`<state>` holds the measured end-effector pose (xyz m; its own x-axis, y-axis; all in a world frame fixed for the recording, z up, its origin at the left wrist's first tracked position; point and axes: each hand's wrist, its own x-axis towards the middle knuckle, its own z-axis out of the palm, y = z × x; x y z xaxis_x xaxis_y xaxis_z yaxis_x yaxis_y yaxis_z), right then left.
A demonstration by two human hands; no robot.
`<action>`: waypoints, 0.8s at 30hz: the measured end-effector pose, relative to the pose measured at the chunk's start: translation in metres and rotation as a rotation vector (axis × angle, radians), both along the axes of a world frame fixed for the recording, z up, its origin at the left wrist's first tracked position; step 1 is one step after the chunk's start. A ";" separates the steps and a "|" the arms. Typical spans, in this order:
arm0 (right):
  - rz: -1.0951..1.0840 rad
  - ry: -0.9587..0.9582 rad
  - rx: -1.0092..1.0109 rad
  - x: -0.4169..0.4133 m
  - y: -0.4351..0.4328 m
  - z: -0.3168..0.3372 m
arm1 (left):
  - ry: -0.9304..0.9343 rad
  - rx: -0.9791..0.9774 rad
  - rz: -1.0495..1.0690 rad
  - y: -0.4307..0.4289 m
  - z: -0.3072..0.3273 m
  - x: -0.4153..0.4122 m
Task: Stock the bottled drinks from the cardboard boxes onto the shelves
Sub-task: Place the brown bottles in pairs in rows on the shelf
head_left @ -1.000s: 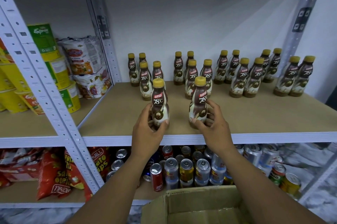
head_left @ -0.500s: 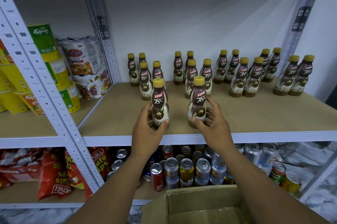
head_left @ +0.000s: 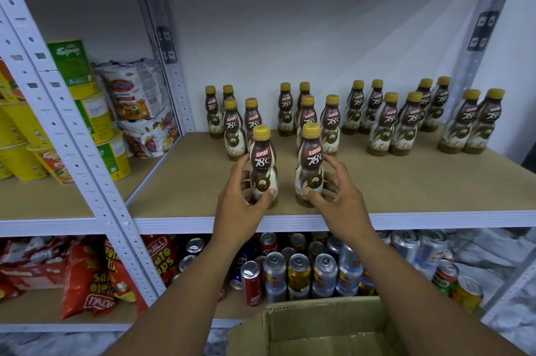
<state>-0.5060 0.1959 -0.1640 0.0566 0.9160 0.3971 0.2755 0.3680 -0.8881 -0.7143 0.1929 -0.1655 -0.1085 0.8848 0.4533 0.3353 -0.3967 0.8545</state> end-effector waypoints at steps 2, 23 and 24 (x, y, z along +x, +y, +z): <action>0.015 -0.014 0.005 -0.004 -0.001 0.001 | 0.007 0.001 -0.007 0.001 -0.001 0.003; -0.003 -0.389 0.140 -0.005 0.005 0.059 | 0.300 0.003 -0.106 0.005 0.076 -0.012; 0.000 -0.406 0.141 -0.005 0.006 0.059 | 0.324 -0.002 -0.124 0.006 0.077 -0.011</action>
<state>-0.5109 0.2015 -0.1046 -0.1302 0.8512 0.5084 0.5927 0.4779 -0.6483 -0.7254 0.1989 -0.0886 0.1486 0.8834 0.4445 0.5387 -0.4493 0.7127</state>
